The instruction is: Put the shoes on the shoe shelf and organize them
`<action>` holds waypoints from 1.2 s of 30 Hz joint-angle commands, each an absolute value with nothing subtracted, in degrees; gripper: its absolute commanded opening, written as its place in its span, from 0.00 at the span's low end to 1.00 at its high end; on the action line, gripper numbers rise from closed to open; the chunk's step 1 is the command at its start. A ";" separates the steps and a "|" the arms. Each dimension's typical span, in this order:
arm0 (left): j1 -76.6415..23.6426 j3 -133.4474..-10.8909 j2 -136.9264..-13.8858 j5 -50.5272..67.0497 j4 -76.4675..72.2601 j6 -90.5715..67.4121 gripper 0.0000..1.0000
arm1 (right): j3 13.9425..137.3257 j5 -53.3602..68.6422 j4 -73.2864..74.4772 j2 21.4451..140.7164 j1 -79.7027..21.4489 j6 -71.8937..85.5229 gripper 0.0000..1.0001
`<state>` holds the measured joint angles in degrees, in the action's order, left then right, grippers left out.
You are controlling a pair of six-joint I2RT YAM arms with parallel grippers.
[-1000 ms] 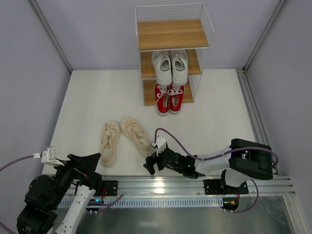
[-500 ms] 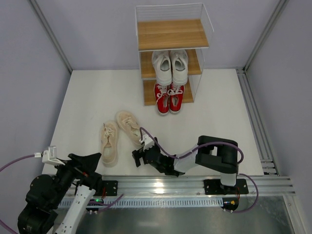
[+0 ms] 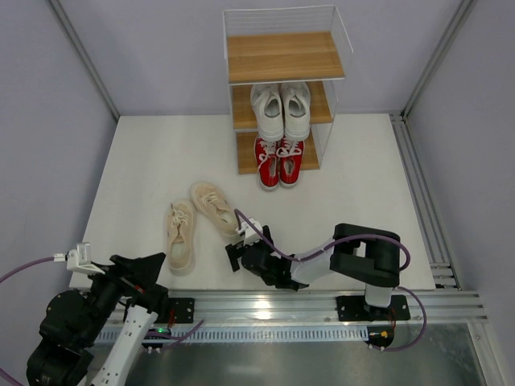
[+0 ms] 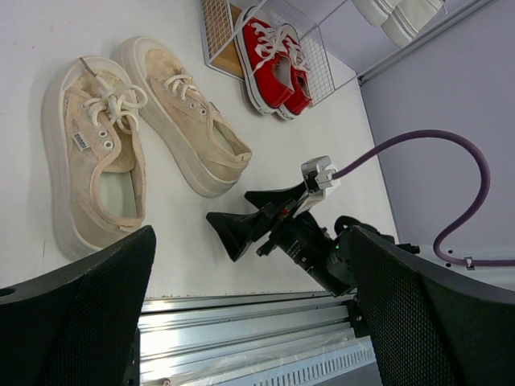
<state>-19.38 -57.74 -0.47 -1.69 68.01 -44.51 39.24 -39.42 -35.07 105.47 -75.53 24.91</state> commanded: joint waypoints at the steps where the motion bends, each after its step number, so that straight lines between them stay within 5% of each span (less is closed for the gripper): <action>1: -19.34 -57.83 2.64 -1.14 67.06 -43.68 1.00 | 37.44 -34.73 -33.14 104.59 -74.97 21.29 1.00; 15: -19.25 -60.56 2.55 -2.02 68.73 -43.42 1.00 | 47.63 -16.80 -39.29 111.18 -65.22 12.22 1.00; 31: -19.25 -59.94 2.64 -2.64 69.35 -42.36 1.00 | 61.18 -23.02 -23.73 120.94 -64.78 21.96 0.98; 35: -19.34 -59.50 2.64 -2.46 68.91 -42.28 1.00 | 57.49 -23.73 -23.12 117.87 -64.78 24.60 0.69; 36: -19.34 -59.41 2.64 -2.46 68.73 -42.36 1.00 | 56.96 -23.99 -22.16 117.25 -64.86 24.87 0.48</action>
<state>-19.38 -59.44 -0.47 -2.17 69.30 -43.40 60.64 -23.44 -30.94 118.43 -64.75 19.79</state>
